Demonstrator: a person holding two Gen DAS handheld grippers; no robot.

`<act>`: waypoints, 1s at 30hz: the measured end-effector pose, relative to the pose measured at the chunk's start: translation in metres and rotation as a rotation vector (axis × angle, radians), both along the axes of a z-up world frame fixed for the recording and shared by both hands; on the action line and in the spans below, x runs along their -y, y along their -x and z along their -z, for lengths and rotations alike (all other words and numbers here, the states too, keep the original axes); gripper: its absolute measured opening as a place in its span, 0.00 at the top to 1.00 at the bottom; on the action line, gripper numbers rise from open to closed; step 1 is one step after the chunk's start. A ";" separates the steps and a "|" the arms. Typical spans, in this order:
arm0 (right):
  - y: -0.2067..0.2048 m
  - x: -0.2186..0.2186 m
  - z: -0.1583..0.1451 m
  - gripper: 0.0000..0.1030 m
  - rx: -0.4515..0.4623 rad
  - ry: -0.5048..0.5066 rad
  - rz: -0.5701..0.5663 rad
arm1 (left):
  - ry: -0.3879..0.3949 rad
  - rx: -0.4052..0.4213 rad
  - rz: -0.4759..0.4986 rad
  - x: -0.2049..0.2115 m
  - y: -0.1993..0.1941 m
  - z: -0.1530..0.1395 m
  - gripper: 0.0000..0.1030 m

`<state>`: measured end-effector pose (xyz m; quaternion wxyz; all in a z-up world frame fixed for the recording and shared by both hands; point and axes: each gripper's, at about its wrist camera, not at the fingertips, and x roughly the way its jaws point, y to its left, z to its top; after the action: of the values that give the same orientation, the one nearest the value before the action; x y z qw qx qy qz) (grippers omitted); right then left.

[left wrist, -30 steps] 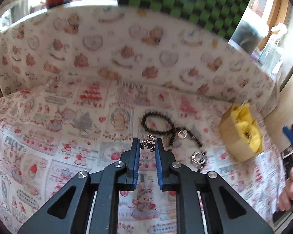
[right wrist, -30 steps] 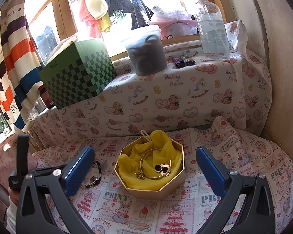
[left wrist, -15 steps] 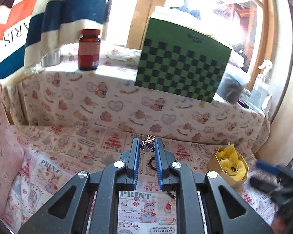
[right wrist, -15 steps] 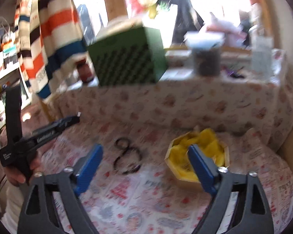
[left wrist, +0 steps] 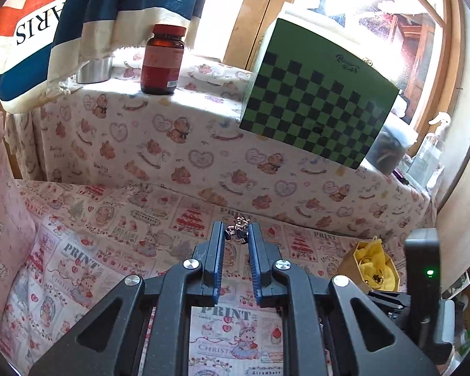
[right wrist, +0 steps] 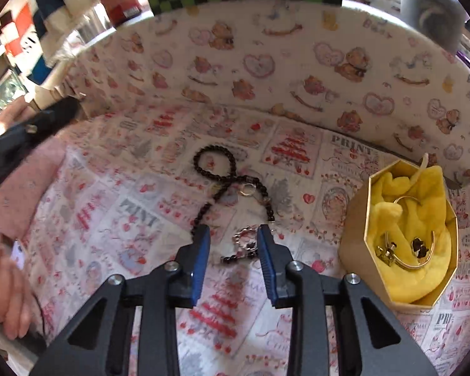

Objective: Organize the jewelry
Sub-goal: 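Lift the charm with the left tool while the right tool grasps a silver ring, then carry the charm and the ring with both tools over the gold box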

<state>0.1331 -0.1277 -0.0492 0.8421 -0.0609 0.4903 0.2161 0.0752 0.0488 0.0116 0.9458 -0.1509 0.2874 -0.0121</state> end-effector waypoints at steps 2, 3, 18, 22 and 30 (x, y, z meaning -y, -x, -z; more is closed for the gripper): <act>-0.002 -0.001 0.005 0.74 -0.005 0.013 -0.002 | 0.010 -0.001 0.005 0.000 0.000 -0.001 0.86; -0.002 -0.001 0.007 0.74 -0.001 0.015 -0.002 | 0.013 -0.003 0.010 0.000 0.001 -0.001 0.86; -0.013 0.009 0.015 0.76 0.003 0.036 0.052 | 0.011 0.000 0.026 0.003 0.002 -0.003 0.86; -0.020 0.011 0.017 0.77 0.018 0.007 0.061 | 0.008 -0.005 0.020 0.003 0.001 -0.002 0.86; -0.032 0.000 0.019 0.84 0.044 0.019 0.084 | 0.011 -0.010 0.015 0.001 0.000 -0.001 0.86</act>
<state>0.1654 -0.1278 -0.0682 0.8604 -0.0530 0.4760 0.1744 0.0751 0.0476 0.0126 0.9434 -0.1540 0.2930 -0.0202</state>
